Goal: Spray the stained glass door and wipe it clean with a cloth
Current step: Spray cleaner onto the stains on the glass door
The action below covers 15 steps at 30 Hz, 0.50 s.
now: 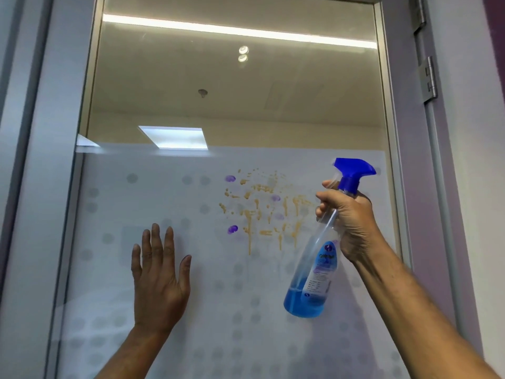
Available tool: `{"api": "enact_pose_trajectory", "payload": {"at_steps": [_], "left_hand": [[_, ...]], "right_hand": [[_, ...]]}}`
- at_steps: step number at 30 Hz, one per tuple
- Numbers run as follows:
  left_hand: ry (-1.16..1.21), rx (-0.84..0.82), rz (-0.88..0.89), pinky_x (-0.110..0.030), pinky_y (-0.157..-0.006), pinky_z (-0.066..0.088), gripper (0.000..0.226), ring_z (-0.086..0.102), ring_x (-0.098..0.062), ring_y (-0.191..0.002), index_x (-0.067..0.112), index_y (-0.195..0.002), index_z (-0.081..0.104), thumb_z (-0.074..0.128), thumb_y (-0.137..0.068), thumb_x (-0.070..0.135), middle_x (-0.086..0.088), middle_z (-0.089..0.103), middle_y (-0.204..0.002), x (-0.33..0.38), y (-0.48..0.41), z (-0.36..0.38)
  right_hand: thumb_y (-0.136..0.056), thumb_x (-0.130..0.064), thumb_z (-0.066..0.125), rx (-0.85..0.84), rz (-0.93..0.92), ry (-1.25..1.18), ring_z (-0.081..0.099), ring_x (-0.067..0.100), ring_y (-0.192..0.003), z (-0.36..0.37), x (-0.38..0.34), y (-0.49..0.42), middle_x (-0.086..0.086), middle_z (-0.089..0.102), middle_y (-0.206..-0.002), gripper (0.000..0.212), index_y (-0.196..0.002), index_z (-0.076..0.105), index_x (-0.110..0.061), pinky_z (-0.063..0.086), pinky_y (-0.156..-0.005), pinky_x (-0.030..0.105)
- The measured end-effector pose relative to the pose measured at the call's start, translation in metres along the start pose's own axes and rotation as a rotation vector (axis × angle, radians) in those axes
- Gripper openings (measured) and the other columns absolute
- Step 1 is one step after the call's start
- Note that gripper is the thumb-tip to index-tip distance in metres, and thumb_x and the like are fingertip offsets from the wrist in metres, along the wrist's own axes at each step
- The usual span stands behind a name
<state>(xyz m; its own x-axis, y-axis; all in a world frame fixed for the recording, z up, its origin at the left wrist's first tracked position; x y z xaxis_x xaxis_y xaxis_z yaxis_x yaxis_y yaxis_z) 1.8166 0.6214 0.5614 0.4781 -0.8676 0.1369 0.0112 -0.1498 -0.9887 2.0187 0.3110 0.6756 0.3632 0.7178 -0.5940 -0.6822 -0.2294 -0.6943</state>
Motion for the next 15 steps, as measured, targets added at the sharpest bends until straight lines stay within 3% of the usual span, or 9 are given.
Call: {"api": "enact_pose_trajectory", "payload": {"at_steps": [15], "left_hand": [[-0.001, -0.020, 0.002, -0.051, -0.133, 0.009, 0.069, 0.006, -0.028, -0.165, 0.014, -0.167, 0.017, 0.023, -0.108, 0.050, -0.010, 0.008, -0.178, -0.002, 0.000, 0.002]], "right_hand": [[-0.086, 0.003, 0.071, -0.345, 0.071, 0.107, 0.062, 0.011, -0.054, 0.150, 0.043, 0.028, -0.002, 0.067, -0.061, 0.025, -0.107, 0.068, -0.010, 0.057, -0.054, 0.027]]}}
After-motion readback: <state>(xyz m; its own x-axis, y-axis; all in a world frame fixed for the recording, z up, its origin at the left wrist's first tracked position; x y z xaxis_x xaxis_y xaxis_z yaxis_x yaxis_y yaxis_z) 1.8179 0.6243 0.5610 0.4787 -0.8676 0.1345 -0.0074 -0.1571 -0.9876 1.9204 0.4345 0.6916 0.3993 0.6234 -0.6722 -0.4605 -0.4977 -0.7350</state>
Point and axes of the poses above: each hand's wrist, its own y-axis away from the middle knuckle, its own z-axis out of the palm, x = y × z, the point moved 9 cm from there along -y, towards the middle knuckle
